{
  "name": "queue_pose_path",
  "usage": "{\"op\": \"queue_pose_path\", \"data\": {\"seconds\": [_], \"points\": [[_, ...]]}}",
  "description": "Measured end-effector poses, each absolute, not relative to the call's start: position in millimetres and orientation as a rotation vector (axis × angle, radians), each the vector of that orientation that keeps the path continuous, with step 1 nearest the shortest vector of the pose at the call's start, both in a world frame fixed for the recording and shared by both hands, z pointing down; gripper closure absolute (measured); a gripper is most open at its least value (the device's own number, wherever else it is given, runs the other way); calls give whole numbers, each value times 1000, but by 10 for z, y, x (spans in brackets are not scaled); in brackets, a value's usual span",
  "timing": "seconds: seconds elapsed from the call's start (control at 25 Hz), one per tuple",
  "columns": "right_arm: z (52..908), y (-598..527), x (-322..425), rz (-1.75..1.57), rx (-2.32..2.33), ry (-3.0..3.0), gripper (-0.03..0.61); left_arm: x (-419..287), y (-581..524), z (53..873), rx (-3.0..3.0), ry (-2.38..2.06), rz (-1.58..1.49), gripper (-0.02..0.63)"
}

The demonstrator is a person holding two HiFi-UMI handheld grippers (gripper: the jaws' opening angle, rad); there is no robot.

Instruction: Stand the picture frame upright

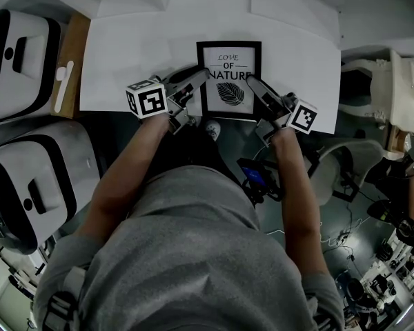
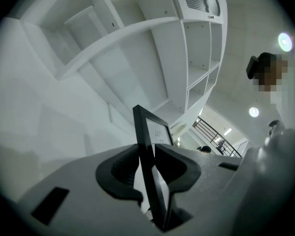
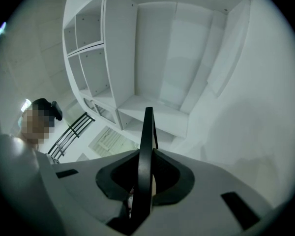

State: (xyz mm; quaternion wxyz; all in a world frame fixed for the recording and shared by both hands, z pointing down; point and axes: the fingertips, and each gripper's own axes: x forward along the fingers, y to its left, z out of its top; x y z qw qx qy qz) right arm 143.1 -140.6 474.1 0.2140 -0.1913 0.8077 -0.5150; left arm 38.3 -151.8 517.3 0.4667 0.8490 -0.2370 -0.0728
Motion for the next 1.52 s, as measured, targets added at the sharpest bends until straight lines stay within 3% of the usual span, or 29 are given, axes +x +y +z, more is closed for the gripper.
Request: {"op": "queue_pose_path", "data": {"seconds": [0.88, 1.52], "points": [[3882, -1287, 1315, -978, -454, 2676, 508, 203, -1477, 4024, 2300, -441, -359, 538], [3518, -2049, 1189, -819, -524, 2769, 506, 91, -2231, 3560, 2428, -439, -306, 538]]}}
